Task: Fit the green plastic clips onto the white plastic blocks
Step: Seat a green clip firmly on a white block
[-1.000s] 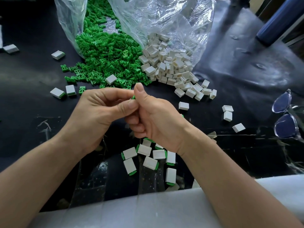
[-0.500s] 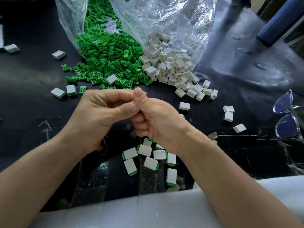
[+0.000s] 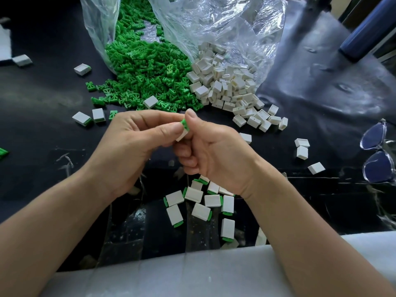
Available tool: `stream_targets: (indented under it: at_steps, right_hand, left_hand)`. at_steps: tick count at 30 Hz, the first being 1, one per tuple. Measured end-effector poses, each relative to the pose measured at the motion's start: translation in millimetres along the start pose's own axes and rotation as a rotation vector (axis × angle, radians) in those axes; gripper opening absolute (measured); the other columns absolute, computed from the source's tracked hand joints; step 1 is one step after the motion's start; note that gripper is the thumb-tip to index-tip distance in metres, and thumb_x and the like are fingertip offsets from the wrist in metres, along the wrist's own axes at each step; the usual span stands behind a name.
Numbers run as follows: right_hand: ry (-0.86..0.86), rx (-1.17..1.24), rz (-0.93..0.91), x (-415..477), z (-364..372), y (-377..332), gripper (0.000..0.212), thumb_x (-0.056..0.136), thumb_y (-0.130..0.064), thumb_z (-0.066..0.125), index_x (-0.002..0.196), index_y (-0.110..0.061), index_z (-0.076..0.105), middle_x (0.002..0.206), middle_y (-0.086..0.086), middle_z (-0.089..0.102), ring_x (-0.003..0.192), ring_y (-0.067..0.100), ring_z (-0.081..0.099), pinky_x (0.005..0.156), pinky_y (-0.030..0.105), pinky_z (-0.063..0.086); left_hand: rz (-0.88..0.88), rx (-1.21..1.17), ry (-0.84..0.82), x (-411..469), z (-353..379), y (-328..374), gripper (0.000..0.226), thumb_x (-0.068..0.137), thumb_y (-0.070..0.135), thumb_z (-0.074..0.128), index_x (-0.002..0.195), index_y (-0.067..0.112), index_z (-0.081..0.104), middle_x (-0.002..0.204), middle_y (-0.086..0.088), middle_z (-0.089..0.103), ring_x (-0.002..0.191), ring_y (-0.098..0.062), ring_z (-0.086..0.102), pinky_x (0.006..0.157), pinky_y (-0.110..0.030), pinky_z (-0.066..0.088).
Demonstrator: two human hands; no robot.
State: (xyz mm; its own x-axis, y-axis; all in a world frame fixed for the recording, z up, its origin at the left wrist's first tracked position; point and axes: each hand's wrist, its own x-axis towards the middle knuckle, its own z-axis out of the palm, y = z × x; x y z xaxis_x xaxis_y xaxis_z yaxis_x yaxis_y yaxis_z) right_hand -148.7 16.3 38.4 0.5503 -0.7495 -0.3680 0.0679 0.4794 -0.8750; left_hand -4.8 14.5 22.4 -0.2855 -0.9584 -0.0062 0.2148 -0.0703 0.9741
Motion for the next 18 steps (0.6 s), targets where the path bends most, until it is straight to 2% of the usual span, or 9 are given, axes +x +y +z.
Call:
stream_targets:
  at_steps: [2,3,8,13,15,18]
  right_hand:
    - [0.033,-0.047,-0.002,-0.5,1.0,0.2,0.039,0.098,-0.041,0.025,0.093,-0.009,0.047,0.061,-0.002,0.034,0.051,0.007,0.029,0.051,0.023,0.021]
    - [0.050,-0.066,-0.001,-0.5,1.6,0.5,0.036,0.097,-0.041,0.027,0.088,-0.012,0.045,0.061,-0.002,0.034,0.051,0.007,0.029,0.051,0.022,0.022]
    - [0.123,-0.177,-0.065,0.1,-1.6,2.3,0.031,0.098,-0.035,0.032,0.084,-0.011,0.045,0.062,-0.001,0.039,0.054,0.009,0.032,0.053,0.023,0.025]
    - [0.131,-0.219,-0.085,1.1,2.6,4.6,0.040,0.098,-0.036,0.031,0.079,-0.007,0.050,0.063,0.000,0.044,0.051,0.008,0.037,0.049,0.022,0.030]
    - [0.114,-0.182,-0.094,0.1,2.8,3.6,0.038,0.098,-0.035,0.032,0.073,-0.012,0.048,0.063,0.000,0.044,0.051,0.008,0.037,0.048,0.021,0.029]
    - [0.057,-0.075,-0.105,-1.9,1.4,-0.8,0.031,0.096,-0.033,0.034,0.080,-0.010,0.049,0.062,-0.001,0.042,0.050,0.006,0.036,0.047,0.019,0.027]
  left_hand:
    - [-0.015,0.015,0.014,0.8,-0.8,0.1,0.019,0.071,0.013,0.061,0.082,0.011,0.076,0.070,-0.009,0.070,0.057,-0.022,0.062,0.061,-0.032,0.053]
    - [-0.021,0.017,0.018,1.0,-1.3,0.0,0.020,0.071,0.012,0.060,0.082,0.010,0.076,0.070,-0.010,0.070,0.057,-0.023,0.062,0.063,-0.034,0.053]
    - [-0.042,-0.025,-0.015,1.2,0.0,0.0,0.021,0.072,0.007,0.056,0.085,-0.002,0.070,0.064,-0.015,0.066,0.058,-0.026,0.062,0.060,-0.030,0.054]
    - [-0.025,-0.028,-0.014,0.1,1.7,0.5,0.021,0.073,0.007,0.057,0.087,-0.002,0.070,0.059,-0.016,0.062,0.051,-0.024,0.058,0.053,-0.028,0.052]
    - [-0.025,-0.034,-0.006,0.1,1.7,0.1,0.022,0.073,0.007,0.057,0.088,-0.001,0.071,0.060,-0.018,0.060,0.052,-0.025,0.057,0.054,-0.030,0.052]
    - [-0.019,-0.062,-0.004,0.3,2.4,0.3,0.025,0.072,0.008,0.057,0.092,-0.001,0.071,0.061,-0.014,0.062,0.055,-0.024,0.057,0.057,-0.032,0.053]
